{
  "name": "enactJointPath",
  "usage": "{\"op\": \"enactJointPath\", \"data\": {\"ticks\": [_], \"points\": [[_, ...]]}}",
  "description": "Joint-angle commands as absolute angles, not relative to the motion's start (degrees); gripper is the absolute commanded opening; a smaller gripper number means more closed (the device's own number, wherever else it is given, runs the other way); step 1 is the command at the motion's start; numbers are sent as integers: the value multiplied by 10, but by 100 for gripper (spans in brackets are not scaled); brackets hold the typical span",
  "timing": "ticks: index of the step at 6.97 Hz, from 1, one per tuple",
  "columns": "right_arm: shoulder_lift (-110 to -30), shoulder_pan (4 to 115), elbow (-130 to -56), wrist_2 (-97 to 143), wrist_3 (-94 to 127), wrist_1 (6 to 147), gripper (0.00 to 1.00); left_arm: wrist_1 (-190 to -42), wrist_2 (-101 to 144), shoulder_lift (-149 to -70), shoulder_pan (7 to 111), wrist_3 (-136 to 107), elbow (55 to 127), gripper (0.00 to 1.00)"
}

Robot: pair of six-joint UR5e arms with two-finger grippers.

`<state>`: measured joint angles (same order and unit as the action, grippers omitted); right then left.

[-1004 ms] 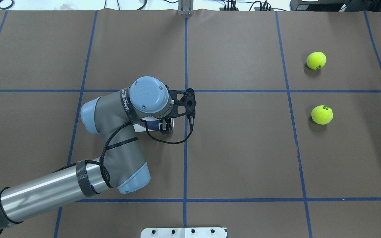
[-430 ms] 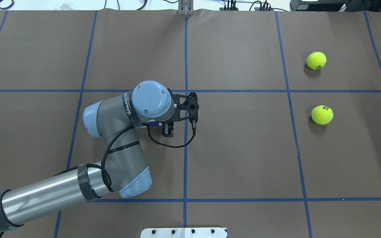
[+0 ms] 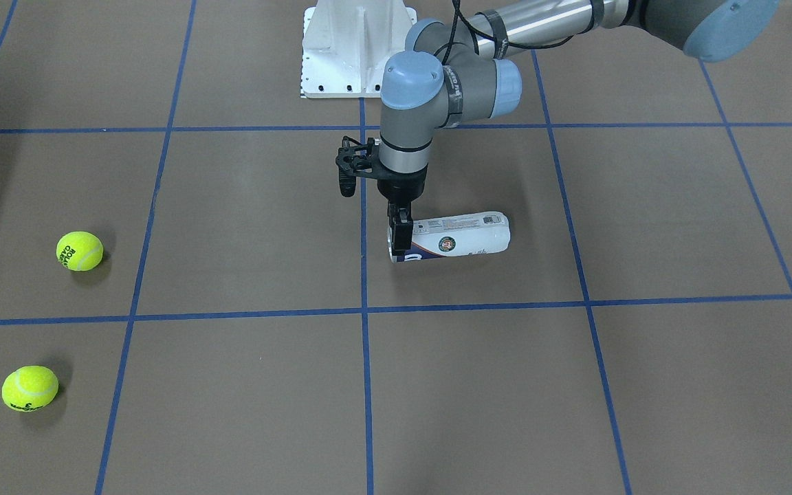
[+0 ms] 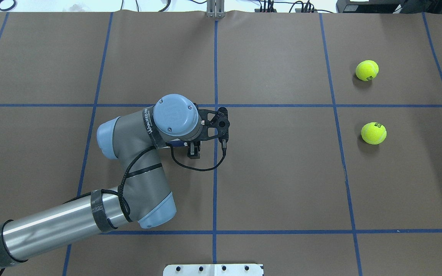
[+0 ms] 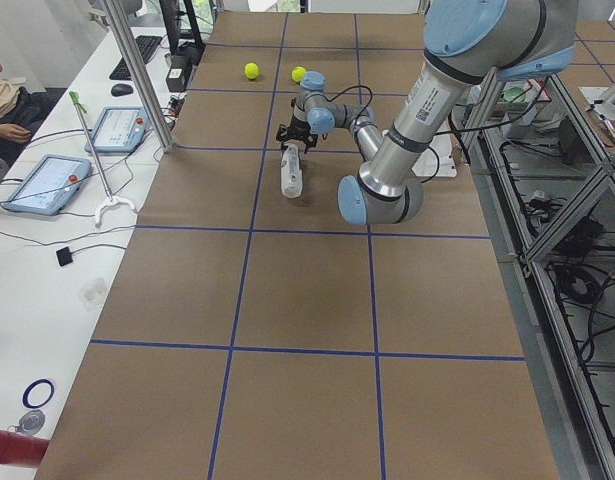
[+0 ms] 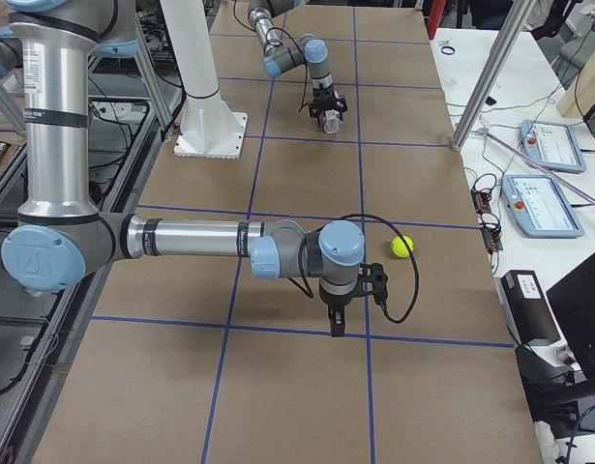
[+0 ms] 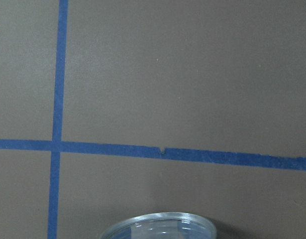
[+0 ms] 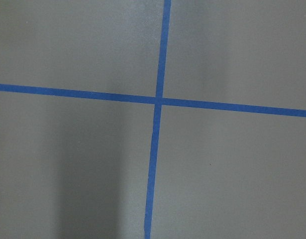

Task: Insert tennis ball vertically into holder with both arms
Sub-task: 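Close the left gripper around the can's open end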

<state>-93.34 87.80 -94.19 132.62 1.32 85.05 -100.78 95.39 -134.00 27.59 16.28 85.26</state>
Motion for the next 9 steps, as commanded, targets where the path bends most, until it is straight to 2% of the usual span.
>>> {"op": "enactJointPath", "data": {"ticks": [1, 3, 4, 5, 6, 8, 9], "points": [[-933, 878, -941, 1326, 12, 851, 100, -1023, 952, -1340, 276, 150, 832, 99], [-933, 878, -941, 1326, 13, 851, 100, -1025, 952, -1346, 275, 141, 819, 98], [-933, 878, -941, 1326, 13, 851, 99, -1025, 952, -1347, 275, 141, 819, 94], [-933, 878, -941, 1326, 12, 851, 100, -1024, 952, -1347, 275, 139, 819, 82], [-933, 878, -941, 1326, 12, 851, 99, -1024, 952, -1347, 275, 139, 820, 74], [-933, 878, -941, 1326, 12, 851, 99, -1038, 953, -1359, 285, 135, 846, 74], [-933, 878, -941, 1326, 12, 851, 100, -1047, 957, -1360, 300, 124, 886, 74]]}}
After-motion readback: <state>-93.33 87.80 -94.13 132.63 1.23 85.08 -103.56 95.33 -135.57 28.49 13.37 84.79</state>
